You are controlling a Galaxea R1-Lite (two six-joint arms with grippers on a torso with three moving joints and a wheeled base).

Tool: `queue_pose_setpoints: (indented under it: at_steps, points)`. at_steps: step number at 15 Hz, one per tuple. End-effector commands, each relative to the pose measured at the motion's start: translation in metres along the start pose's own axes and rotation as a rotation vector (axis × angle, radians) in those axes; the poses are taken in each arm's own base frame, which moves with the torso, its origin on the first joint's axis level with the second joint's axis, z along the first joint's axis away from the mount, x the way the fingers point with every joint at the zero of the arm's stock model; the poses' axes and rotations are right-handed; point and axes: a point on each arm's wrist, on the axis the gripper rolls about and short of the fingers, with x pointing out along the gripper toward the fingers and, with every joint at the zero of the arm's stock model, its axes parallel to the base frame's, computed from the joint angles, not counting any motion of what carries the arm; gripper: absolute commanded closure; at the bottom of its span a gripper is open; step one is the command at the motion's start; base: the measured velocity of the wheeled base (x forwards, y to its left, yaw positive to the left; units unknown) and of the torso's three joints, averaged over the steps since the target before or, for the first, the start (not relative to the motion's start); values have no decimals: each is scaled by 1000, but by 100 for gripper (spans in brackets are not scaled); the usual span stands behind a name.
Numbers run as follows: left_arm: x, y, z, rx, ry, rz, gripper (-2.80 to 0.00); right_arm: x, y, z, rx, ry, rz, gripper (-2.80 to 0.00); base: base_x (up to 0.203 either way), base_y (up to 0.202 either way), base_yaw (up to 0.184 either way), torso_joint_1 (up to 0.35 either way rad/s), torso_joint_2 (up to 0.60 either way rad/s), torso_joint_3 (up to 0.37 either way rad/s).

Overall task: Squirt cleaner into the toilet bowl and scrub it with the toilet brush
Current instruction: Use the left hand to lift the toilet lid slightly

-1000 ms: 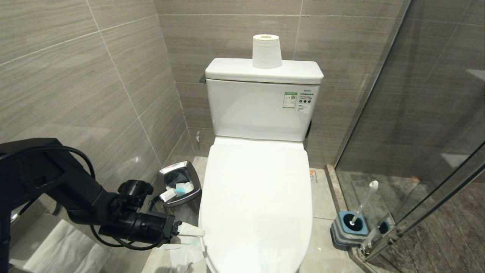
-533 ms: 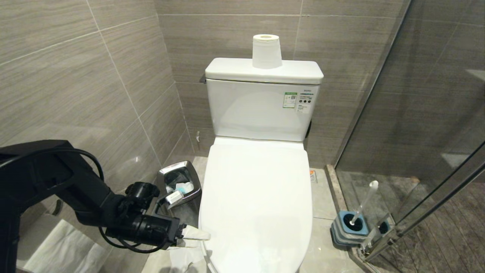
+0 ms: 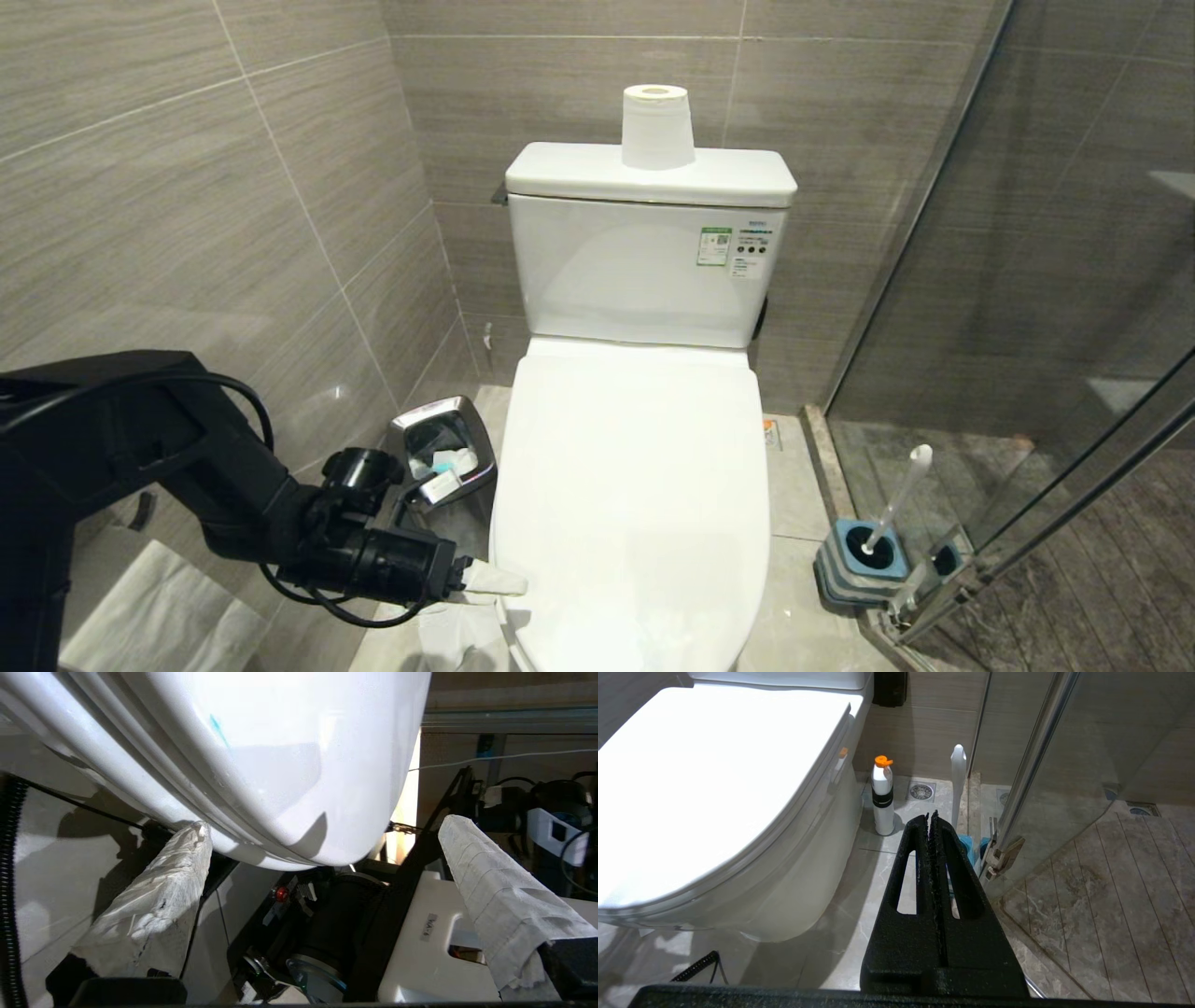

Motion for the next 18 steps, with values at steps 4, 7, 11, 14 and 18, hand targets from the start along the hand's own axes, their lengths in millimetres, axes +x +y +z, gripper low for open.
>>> queue_pose_setpoints:
  at_steps: [4,7,11,14,18]
  points:
    - [5,3,1,25,-5,19,-280,0,0,0,0,2,0,0,0,0,0,0,0,0]
    - [8,3,1,26,2,31,-280,0,0,0,0,2,0,0,0,0,0,0,0,0]
    - [9,3,3,27,2,84,-280,0,0,0,0,2,0,0,0,0,0,0,0,0]
    - [10,4,6,29,0,124,-280,0,0,0,0,2,0,0,0,0,0,0,0,0]
    - [14,2,5,36,10,141,-280,0,0,0,0,2,0,0,0,0,0,0,0,0]
